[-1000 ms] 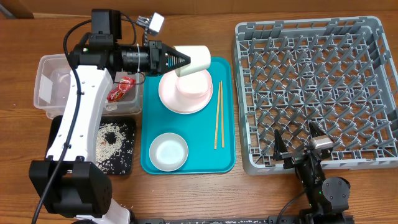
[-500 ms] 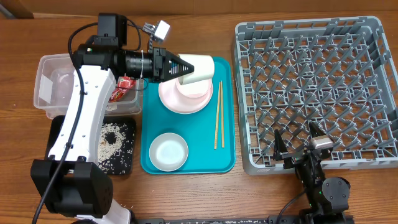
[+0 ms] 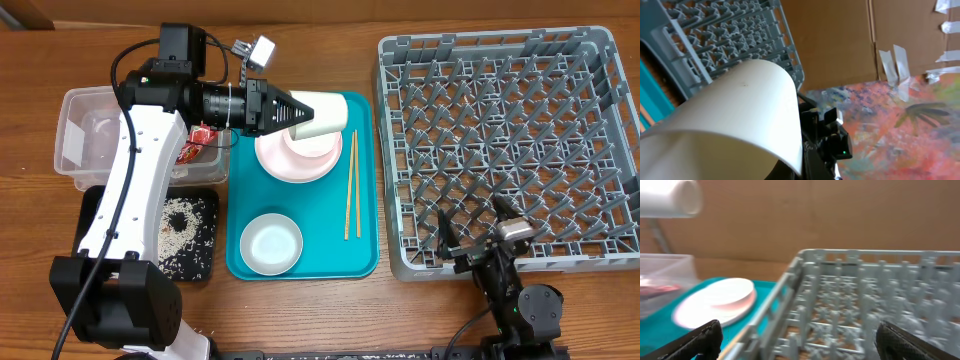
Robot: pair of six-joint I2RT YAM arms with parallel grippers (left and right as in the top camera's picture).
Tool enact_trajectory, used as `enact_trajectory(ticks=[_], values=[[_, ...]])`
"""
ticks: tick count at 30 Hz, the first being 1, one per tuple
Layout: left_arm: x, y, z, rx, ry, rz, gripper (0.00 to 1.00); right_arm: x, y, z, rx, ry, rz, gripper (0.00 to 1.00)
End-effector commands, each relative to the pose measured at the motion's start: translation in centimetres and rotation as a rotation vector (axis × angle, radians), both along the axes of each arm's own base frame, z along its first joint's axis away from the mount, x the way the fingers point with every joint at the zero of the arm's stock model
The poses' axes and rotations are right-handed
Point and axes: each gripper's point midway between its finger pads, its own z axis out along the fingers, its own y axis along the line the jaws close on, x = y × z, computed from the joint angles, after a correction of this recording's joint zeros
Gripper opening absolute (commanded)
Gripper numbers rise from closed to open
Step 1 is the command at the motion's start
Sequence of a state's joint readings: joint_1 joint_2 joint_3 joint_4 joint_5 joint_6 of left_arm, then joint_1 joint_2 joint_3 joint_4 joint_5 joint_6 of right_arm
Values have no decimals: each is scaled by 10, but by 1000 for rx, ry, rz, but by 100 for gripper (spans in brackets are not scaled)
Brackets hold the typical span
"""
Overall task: Sort waste into correct bins and load items into the dishwasher
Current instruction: 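Lift the white cup with the left gripper and turn it sideways, then move the right gripper from the rack toward the held cup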
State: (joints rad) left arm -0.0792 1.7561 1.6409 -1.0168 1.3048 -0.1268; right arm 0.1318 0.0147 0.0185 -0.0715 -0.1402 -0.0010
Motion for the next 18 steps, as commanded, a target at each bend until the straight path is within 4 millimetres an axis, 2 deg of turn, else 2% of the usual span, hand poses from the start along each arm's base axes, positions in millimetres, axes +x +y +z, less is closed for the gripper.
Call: enact_trajectory(ticks=[1, 5, 7, 8, 9, 14, 18], values=[[-4, -2, 11, -61, -19, -34, 4, -9, 24, 7, 175, 26, 150, 100], [-3, -1, 11, -61, -23, -31, 4, -13, 27, 1, 385, 166, 157, 100], [-3, -1, 10, -60, -27, -32, 4, -18, 32, 5, 398, 194, 188, 100], [-3, -1, 10, -60, -34, -34, 4, -21, 34, 13, 397, 194, 208, 100], [-3, -1, 10, -55, -38, -32, 4, -27, 35, 33, 400, 188, 220, 100], [-1, 1, 8, -46, -40, -24, 4, -35, 33, 95, 388, 202, 209, 100], [-2, 1, 8, -46, -37, -24, 4, -33, 41, 121, 386, 390, 218, 100]])
